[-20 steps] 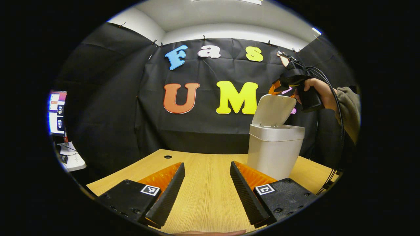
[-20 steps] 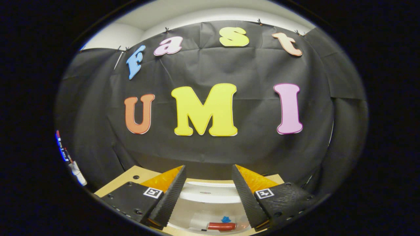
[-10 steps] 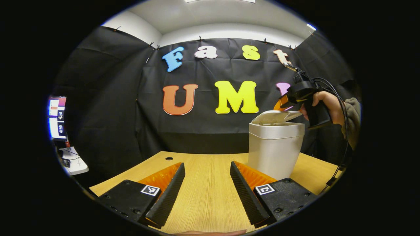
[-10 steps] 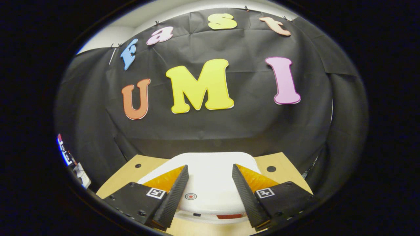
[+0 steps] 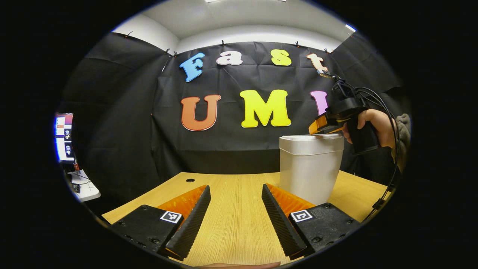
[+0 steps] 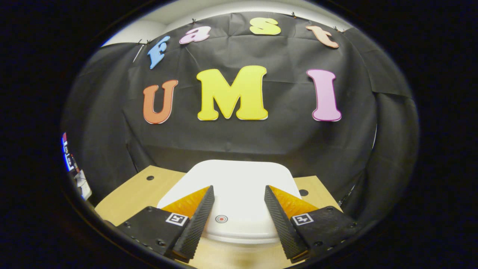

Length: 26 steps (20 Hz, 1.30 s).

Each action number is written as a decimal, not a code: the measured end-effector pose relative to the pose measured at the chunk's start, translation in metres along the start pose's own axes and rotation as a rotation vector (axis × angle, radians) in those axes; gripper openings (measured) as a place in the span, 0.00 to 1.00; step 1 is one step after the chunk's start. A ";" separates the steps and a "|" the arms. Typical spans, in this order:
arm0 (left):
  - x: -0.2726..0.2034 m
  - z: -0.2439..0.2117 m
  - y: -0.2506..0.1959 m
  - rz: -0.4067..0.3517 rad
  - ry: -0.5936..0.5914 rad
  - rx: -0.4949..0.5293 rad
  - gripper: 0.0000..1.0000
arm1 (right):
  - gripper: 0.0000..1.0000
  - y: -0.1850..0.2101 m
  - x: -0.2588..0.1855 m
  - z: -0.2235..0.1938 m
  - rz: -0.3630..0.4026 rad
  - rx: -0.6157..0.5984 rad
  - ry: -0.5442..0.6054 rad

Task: Press the lid of the desktop garbage bin to open it, pick up the crumpled paper on the desktop and throw it into the bin, then pick up the pop can on the desktop and drop it into the bin, and finally close the garbage bin lid.

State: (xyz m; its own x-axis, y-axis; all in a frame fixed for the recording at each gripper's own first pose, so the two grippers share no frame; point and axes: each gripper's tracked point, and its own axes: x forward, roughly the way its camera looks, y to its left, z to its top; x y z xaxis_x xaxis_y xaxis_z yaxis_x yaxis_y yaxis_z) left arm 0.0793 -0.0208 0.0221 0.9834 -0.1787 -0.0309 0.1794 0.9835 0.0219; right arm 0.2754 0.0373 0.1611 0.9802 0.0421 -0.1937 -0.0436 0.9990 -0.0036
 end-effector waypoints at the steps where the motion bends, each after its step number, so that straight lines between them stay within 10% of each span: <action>1: 0.001 -0.001 0.002 0.004 0.004 0.001 0.90 | 0.85 0.000 -0.004 -0.001 -0.010 -0.005 -0.013; 26: 0.001 -0.006 0.001 0.013 0.022 0.022 0.90 | 0.95 -0.001 -0.027 -0.010 -0.096 0.022 -0.267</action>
State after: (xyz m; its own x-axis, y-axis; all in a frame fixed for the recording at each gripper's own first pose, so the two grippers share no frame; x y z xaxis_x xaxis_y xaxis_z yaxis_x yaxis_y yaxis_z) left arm 0.0801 -0.0203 0.0161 0.9848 -0.1653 -0.0529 0.1677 0.9848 0.0445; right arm 0.2471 0.0356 0.1563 0.9960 -0.0545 0.0715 0.0537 0.9985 0.0128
